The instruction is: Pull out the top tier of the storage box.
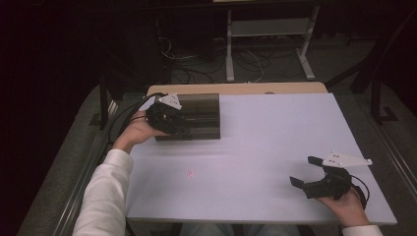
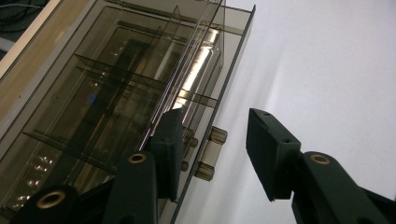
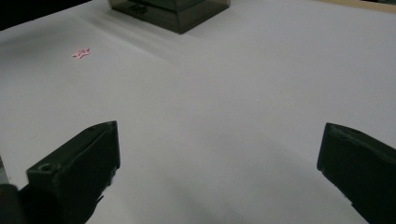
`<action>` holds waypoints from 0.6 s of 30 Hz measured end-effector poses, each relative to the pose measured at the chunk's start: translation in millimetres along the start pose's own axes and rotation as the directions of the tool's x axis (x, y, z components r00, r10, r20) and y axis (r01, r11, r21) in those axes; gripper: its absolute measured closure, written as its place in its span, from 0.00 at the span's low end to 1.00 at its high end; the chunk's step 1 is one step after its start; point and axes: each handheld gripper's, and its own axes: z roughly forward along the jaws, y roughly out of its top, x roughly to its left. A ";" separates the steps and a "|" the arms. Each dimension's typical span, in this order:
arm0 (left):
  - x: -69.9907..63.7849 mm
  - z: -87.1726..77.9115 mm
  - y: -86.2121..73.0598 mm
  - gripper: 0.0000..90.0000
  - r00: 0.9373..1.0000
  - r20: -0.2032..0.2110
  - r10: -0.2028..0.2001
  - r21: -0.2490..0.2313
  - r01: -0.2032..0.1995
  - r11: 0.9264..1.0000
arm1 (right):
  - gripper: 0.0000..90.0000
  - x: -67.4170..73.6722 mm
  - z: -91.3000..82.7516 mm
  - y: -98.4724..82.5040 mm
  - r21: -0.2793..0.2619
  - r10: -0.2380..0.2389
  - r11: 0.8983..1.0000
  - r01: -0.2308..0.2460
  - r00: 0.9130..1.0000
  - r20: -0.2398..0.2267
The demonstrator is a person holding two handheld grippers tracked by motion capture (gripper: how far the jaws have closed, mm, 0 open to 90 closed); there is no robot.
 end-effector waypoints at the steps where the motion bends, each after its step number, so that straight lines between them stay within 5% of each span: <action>1: 0.6 0.2 -0.6 0.63 1.000 -0.001 0.000 -0.001 0.000 1.000 | 0.00 0.1 0.2 0.0 0.001 0.000 1.000 0.000 1.000 -0.001; 18: 12.2 13.4 -13.2 0.76 0.998 0.026 -0.054 -0.015 0.055 0.998 | 0.00 -0.1 0.1 -0.1 0.001 0.001 1.000 -0.001 1.000 0.006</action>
